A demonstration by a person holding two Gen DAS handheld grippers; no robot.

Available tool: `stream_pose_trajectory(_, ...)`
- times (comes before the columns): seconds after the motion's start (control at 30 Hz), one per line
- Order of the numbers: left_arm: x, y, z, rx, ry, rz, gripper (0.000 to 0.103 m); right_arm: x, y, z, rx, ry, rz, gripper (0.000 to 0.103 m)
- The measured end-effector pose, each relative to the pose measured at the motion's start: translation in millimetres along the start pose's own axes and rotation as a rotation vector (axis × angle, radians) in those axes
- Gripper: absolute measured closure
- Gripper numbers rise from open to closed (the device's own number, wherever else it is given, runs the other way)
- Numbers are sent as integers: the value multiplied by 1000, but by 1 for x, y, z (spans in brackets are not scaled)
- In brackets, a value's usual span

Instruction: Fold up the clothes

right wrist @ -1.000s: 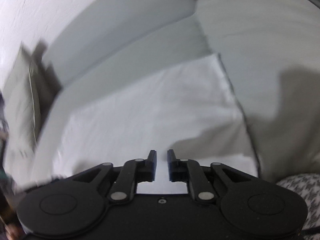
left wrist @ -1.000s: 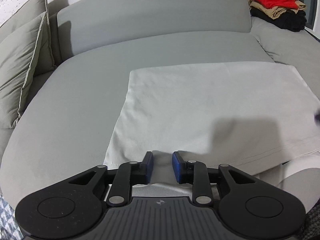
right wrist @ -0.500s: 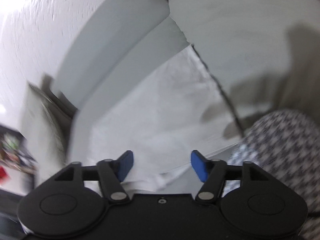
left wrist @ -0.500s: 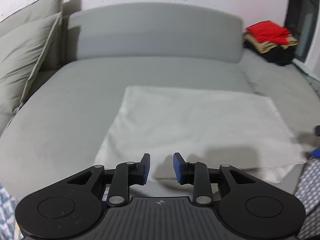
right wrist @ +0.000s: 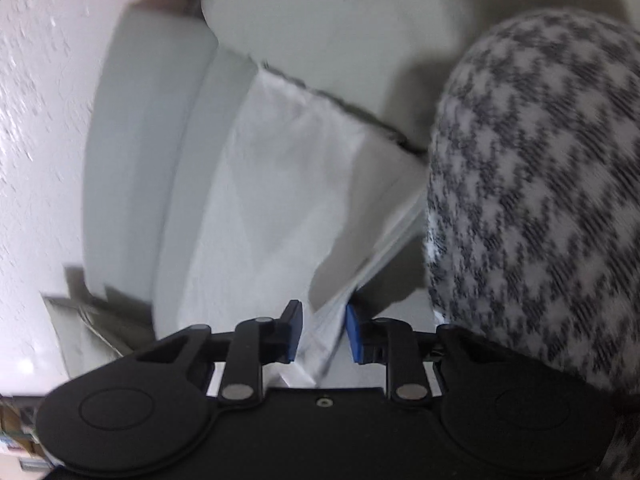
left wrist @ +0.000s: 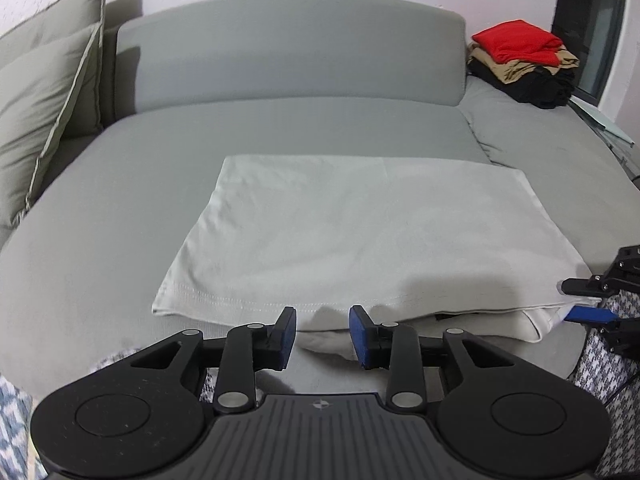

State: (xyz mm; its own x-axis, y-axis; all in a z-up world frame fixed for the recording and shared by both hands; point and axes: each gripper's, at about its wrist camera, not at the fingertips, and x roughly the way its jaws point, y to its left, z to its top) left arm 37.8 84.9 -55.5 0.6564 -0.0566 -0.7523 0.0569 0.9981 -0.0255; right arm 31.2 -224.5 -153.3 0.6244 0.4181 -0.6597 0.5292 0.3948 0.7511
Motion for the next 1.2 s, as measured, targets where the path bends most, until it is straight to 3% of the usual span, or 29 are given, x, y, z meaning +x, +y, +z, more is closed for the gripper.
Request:
stream_pose_trajectory(0.23,3,1,1,-4,10,15,70,-2,-7,4,80,-141,91,75)
stream_pose_trajectory(0.47,4,21,9,-55,4,41,70,10,0,33,10,-238,107,63)
stream_pose_trajectory(0.57,3,31,12,-67,-4,55,70,12,4,39,62,-202,77,63)
stream_pose_trajectory(0.7,6,39,14,-82,-2,53,70,4,-2,28,165,-55,42,56)
stream_pose_trajectory(0.97,11,39,13,-83,4,41,70,20,-24,22,268,-95,173,50)
stream_pose_trajectory(1.2,13,42,14,-85,-3,33,70,15,-44,14,325,-50,226,63)
